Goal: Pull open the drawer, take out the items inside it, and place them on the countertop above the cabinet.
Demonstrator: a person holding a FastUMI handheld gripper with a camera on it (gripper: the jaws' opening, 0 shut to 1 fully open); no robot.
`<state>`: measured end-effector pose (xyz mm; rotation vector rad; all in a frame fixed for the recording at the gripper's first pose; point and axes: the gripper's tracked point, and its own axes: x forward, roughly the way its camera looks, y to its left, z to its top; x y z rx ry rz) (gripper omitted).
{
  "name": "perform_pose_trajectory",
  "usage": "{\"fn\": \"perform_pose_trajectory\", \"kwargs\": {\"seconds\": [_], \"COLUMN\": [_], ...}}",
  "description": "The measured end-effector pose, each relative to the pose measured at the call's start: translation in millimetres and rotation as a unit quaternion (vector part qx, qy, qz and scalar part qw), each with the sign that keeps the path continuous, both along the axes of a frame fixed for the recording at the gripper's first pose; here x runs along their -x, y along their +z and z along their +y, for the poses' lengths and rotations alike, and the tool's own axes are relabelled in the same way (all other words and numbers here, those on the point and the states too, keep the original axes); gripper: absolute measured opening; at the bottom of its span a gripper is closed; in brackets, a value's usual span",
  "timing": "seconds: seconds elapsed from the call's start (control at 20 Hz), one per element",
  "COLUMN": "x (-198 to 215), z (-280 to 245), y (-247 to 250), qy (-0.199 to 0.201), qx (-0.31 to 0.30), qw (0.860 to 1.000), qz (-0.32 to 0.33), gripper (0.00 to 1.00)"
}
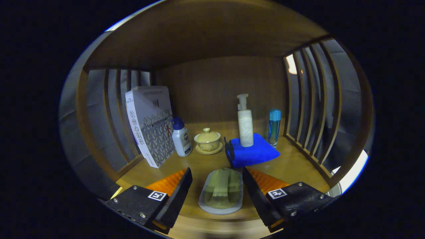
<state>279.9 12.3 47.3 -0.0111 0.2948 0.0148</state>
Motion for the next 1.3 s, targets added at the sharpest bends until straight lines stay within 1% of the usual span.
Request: {"fn": "perform_pose_trajectory", "kwargs": {"seconds": [0.1,0.25,0.45,0.6,0.8,0.95,1.15,1.3], "x": [18,51,93,123,154,174,203,224], "z": [3,12,20,26,31,39,37,45], "y": [10,13,16,7,-8,-24,-47,-68], "qy": [0.001,0.009,0.022,0.026,0.028,0.032,0.027,0.036], "qx": [-0.003,0.001,0.04,0.054,0.069,0.054,0.065,0.056], "qw": [1.0,0.999,0.995,0.992,0.989,0.99,0.99,0.99], "qz": [-0.023,-0.04,-0.086,-0.112,-0.124,-0.123,-0.126,-0.125], "gripper": [0.94,0.94,0.94,0.94,0.95,0.94,0.95,0.94]}}
